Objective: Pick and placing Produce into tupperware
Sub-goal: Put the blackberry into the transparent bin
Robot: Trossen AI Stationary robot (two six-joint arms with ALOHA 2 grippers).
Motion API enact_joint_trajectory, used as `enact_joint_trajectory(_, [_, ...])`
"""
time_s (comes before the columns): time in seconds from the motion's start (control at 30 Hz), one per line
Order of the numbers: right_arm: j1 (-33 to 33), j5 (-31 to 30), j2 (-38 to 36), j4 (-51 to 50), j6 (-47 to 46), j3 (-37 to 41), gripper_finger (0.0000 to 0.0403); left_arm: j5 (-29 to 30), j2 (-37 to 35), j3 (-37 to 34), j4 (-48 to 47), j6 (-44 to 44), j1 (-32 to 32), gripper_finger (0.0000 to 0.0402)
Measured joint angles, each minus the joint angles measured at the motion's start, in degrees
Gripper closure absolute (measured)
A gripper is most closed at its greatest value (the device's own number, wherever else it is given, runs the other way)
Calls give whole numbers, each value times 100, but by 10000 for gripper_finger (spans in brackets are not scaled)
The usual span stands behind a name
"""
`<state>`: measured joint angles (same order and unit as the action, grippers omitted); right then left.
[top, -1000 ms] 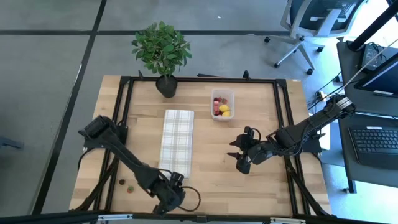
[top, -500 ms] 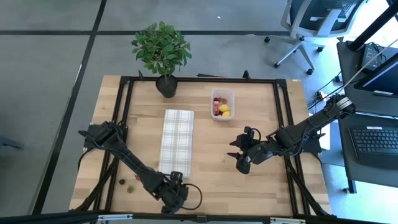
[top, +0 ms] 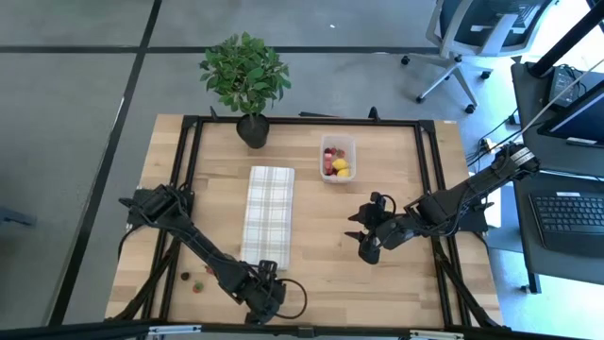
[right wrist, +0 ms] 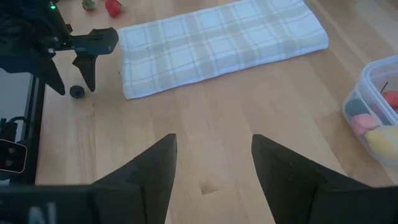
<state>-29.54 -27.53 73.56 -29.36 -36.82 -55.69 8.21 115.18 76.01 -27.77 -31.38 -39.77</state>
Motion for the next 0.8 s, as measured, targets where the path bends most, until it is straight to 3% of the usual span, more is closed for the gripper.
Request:
enact_joint_trajectory(0.33, [2, 0, 0, -4, 2, -1, 192, -19, 0, 0, 2, -2, 0, 220])
enact_joint_trajectory(0.8, [2, 2, -1, -44, 2, 0, 192, -111, 125, 9, 26, -271, 11, 258])
